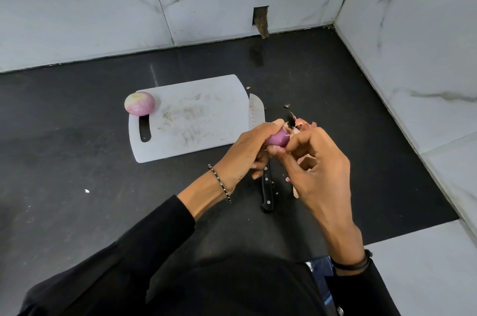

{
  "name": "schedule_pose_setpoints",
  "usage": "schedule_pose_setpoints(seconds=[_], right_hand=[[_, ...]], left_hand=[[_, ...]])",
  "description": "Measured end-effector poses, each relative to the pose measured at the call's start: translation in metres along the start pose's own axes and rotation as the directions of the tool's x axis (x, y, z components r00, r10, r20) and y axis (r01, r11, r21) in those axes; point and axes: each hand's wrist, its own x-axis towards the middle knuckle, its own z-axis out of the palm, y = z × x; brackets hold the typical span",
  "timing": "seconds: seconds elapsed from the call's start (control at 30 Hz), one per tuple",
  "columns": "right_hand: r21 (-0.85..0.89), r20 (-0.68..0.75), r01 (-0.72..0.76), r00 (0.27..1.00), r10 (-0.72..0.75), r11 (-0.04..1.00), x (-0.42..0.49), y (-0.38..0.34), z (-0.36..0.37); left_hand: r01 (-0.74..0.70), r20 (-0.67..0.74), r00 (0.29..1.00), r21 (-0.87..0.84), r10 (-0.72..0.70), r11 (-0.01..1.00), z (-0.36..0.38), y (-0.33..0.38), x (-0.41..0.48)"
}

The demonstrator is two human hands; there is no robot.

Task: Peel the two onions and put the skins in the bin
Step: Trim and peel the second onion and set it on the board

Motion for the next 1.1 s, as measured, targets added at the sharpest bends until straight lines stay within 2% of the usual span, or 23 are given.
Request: schedule_pose_setpoints(seconds=[0.07, 0.23, 0.47, 0.53, 0.7, 0.8, 0.9, 1.0, 1.1], right_hand=[[0.043, -0.019, -0.061, 0.998, 0.062, 0.997, 0.002, -0.002, -0.004], [0.004, 0.034, 0.018, 0.999, -0.018, 1.000, 0.005, 0.000, -0.013], [0.046, -0.048, -0.119, 0.991, 0.122, 0.992, 0.002, 0.004, -0.016], [-0.008, -0.067, -0.158, 0.985, 0.158, 0.987, 0.002, 0.014, -0.015], [-0.171, 0.008, -0.233, 0.971, 0.238, 0.957, 0.003, 0.033, -0.013], [-0.169, 0.014, -0.218, 0.975, 0.223, 0.961, 0.005, 0.029, -0.012], [-0.085, -0.003, -0.199, 0.980, 0.199, 0.976, 0.007, 0.012, -0.009], [-0.012, 0.065, -0.166, 0.984, 0.166, 0.986, 0.008, -0.010, 0.006], [0.032, 0.117, -0.149, 0.983, 0.144, 0.988, 0.008, -0.024, 0.032]], left_hand=[[0.004, 0.016, 1.000, -0.015, -0.004, 1.000, 0.002, 0.002, -0.001], [0.033, 0.044, 0.999, -0.042, -0.031, 0.999, 0.005, 0.000, 0.000], [0.206, 0.207, 0.969, -0.366, -0.136, 0.907, -0.009, -0.014, 0.005], [0.242, 0.260, 0.956, -0.431, -0.137, 0.869, -0.012, -0.017, 0.006], [0.269, 0.303, 0.944, -0.486, -0.129, 0.832, -0.017, -0.021, 0.006], [0.271, 0.294, 0.946, -0.484, -0.136, 0.832, -0.016, -0.022, 0.006], [0.258, 0.248, 0.955, -0.428, -0.162, 0.866, -0.010, -0.020, 0.006], [0.207, 0.112, 0.977, -0.298, -0.181, 0.932, 0.004, -0.017, -0.001], [0.116, -0.051, 0.991, -0.116, -0.123, 0.986, 0.023, -0.021, -0.008]])
